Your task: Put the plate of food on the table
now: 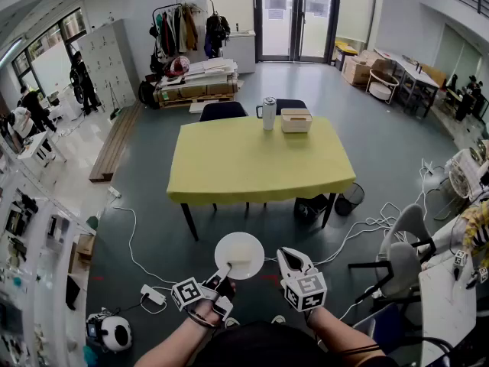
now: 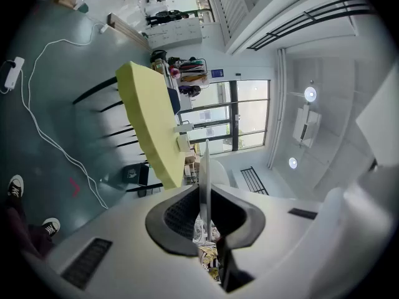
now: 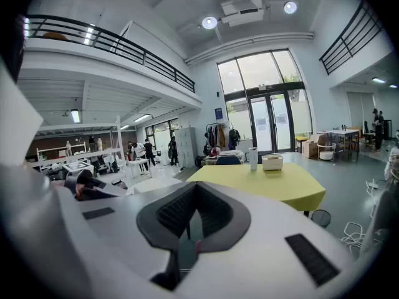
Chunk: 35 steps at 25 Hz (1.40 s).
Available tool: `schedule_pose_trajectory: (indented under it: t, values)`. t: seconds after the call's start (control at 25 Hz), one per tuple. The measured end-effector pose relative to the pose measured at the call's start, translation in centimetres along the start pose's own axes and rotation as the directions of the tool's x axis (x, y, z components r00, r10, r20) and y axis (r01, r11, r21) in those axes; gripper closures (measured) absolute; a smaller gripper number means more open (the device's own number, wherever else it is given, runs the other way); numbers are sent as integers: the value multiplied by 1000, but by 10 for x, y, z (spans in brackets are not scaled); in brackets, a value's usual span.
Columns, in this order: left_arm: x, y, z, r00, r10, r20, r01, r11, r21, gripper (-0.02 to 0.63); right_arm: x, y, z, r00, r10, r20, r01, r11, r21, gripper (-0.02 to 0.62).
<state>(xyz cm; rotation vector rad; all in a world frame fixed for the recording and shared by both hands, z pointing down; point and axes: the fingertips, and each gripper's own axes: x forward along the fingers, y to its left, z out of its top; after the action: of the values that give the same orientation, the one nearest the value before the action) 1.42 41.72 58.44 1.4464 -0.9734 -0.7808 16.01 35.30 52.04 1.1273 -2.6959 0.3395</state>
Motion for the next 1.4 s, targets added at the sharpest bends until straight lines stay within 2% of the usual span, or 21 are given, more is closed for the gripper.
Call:
schedule_pose_trajectory:
  t: [0.16,0.28,0.44,0.6,0.76,0.96,1.4]
  values:
    - [-5,7,4,999,44,-1,-44,999,27,568,4,1,-2,1000,-5,-1,5,1000,-1,584]
    - [-5,5,6,1000,30,-3,-30,999,19,568,6,2,-1,1000,-9,-4,9,1000,3,584]
    - [-11,8,10,999,51,-2,-51,998,31,568,9,6,-3,1000,-15,-5,15,1000,5,584]
    - [-12,6,11,1000,20,1,-20,1000,8,568,10,9,-4,1000,-13,-5,13,1000,9,584]
    - [-19,10,14,999,52,2,-52,998,24,568,10,16,0,1000,-1,15,1,1000,23,584]
    - [-22,12,18,1000,31,0,-31,999,11,568,14,20,-3,1000,-10,11,10,1000,29,584]
    - [-38,23,37,998,58,-12,-58,998,16,566,30,35,-12,999,-41,-18,42,998,56,584]
